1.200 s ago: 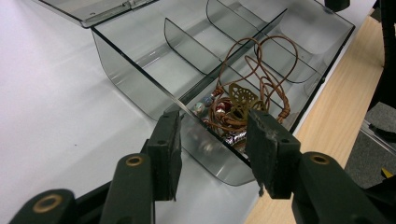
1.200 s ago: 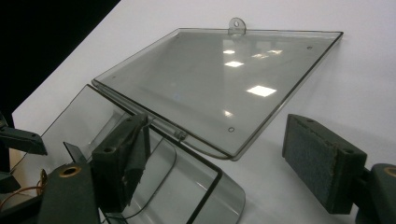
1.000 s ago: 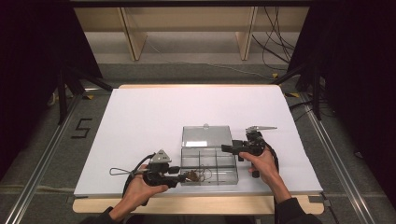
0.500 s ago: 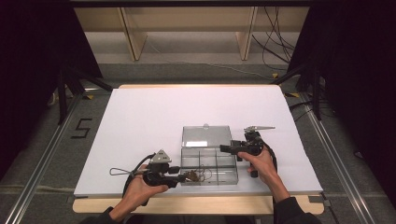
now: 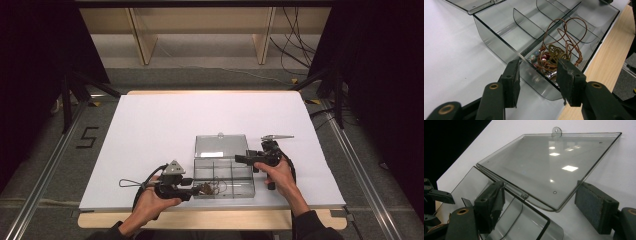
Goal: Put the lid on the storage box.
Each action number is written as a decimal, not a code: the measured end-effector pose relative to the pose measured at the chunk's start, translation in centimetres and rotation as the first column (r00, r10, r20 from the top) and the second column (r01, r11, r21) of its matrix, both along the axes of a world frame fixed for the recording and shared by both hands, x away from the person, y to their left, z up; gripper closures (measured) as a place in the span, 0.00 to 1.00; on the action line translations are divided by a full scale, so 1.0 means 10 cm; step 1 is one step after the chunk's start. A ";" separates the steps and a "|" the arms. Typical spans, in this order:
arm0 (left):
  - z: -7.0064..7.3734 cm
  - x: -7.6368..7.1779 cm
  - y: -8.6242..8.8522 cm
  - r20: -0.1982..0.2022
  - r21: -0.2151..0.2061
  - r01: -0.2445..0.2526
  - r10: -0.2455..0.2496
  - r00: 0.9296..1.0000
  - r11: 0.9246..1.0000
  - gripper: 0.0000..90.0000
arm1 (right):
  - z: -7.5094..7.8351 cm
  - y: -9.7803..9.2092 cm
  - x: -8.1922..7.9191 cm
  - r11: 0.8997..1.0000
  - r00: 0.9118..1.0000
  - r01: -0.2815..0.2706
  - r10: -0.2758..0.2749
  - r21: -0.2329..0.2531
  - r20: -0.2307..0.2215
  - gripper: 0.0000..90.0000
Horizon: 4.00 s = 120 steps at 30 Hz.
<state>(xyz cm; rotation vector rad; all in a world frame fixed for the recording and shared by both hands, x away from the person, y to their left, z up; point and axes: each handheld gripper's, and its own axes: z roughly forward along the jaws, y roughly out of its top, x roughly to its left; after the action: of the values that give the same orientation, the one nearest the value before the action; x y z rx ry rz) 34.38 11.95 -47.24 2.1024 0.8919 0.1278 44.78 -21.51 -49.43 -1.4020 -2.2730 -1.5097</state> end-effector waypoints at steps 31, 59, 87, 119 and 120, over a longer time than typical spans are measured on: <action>0.01 0.00 -0.01 0.012 0.022 0.002 -0.003 1.000 1.000 0.59 | 0.12 -0.02 0.06 0.999 0.995 0.039 -0.042 0.037 0.086 0.42; 0.00 -0.01 -0.02 0.005 0.011 -0.015 0.015 1.000 1.000 0.59 | 0.39 -0.08 -0.02 0.998 0.968 0.025 -0.037 0.050 0.248 0.74; 0.01 -0.03 0.00 0.013 0.001 -0.010 0.010 1.000 1.000 0.60 | 0.61 -0.11 -0.27 1.000 0.925 -0.015 0.007 0.018 0.379 0.74; 0.01 -0.32 0.40 0.038 -0.103 -0.011 0.015 0.999 0.995 0.50 | 0.69 -0.12 -0.62 0.997 0.894 -0.007 0.039 -0.073 0.447 0.72; 0.00 -0.34 0.42 0.044 -0.089 -0.015 0.019 0.999 0.996 0.49 | 0.69 -0.10 -0.65 0.998 0.905 0.004 0.022 -0.061 0.424 0.72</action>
<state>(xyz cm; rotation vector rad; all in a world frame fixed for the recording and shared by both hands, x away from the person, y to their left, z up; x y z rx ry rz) 31.01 16.10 -47.27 2.0028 0.8727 0.1414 38.31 -22.53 -42.57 -1.1592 -2.5769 -1.9187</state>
